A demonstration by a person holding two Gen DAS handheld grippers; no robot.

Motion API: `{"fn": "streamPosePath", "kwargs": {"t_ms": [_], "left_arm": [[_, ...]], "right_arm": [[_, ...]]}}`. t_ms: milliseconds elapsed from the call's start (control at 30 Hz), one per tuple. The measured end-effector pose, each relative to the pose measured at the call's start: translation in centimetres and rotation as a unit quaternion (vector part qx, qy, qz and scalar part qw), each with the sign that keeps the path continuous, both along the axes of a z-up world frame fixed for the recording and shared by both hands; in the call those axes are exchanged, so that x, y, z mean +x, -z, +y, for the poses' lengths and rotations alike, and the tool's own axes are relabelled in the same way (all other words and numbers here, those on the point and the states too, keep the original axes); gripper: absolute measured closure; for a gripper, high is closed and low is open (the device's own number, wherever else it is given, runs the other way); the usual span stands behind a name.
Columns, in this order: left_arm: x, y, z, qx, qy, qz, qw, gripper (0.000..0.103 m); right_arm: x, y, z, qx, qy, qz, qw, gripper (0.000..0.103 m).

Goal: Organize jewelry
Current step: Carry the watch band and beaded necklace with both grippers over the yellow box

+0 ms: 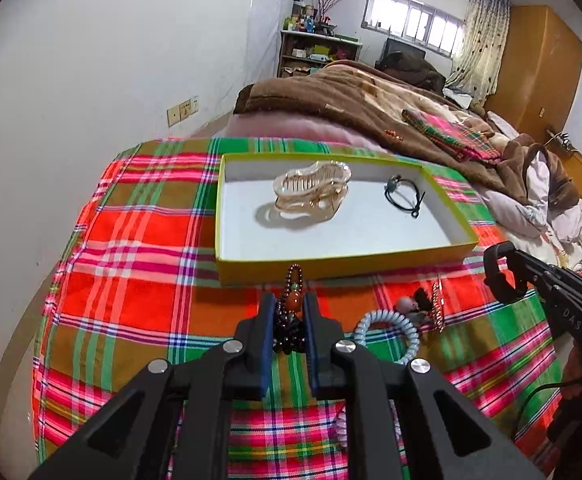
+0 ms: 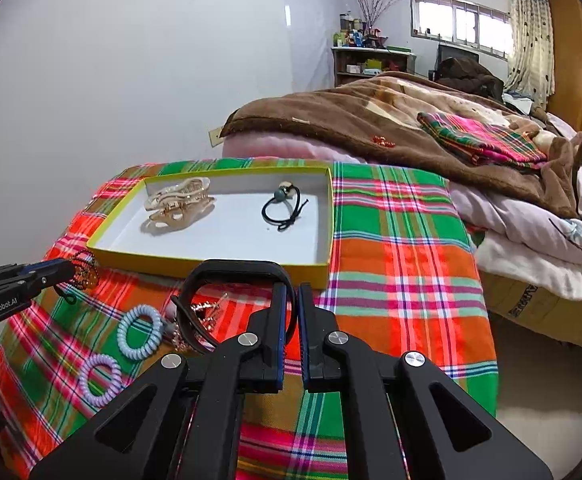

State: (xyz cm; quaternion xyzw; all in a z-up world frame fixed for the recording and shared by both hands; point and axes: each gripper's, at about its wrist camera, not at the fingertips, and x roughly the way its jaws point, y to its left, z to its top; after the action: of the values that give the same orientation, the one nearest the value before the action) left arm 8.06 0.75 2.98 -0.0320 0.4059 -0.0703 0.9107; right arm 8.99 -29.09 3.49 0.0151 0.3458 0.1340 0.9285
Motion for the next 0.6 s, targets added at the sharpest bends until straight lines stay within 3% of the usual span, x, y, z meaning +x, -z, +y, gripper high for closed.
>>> {"fn": "streamPosePath", "kwargs": {"t_ms": [600], "left_arm": [[2.6, -3.9, 0.5, -0.025, 0.011, -0.04, 0.9989, 0.089]], "right_arm": [[3.8, -2.9, 0.9, 0.009, -0.003, -0.006, 1.0, 0.098]]}}
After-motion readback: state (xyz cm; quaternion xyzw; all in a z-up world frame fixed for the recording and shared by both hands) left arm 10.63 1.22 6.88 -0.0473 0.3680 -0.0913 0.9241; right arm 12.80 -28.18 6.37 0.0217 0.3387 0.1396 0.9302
